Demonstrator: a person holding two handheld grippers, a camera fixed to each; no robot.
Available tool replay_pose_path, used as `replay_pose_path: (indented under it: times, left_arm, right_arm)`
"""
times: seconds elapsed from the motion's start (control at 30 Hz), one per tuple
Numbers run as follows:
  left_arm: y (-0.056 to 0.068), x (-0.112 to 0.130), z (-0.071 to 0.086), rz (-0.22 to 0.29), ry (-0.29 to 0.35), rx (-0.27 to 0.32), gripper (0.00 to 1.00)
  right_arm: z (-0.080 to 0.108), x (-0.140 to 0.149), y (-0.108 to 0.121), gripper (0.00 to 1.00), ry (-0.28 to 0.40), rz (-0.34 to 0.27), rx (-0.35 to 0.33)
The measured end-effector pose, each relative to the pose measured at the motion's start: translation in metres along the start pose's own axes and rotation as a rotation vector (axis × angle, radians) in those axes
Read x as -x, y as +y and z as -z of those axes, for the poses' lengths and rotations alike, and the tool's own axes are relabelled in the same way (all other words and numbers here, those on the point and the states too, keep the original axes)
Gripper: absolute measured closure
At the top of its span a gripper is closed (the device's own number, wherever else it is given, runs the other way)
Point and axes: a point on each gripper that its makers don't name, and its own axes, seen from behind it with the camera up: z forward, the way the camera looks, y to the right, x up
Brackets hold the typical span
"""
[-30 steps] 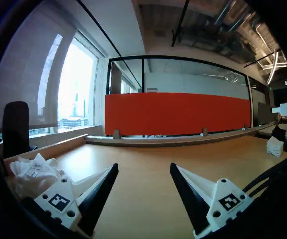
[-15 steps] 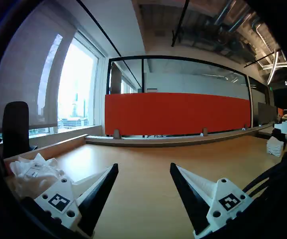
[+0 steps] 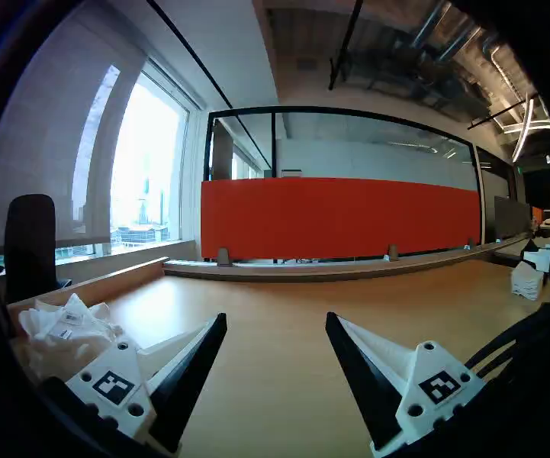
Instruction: Fold towel
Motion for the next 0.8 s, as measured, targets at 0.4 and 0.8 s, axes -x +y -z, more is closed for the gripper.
replay_pose_path:
  times: [0.4, 0.8]
  left_arm:
    - [0.0, 0.0, 0.0, 0.0, 0.0, 0.0, 0.04]
    - [0.0, 0.0, 0.0, 0.0, 0.0, 0.0, 0.04]
  right_arm:
    - [0.003, 0.006, -0.004, 0.01, 0.013, 0.011, -0.01]
    - [0.006, 0.004, -0.011, 0.01, 0.023, 0.031, -0.021]
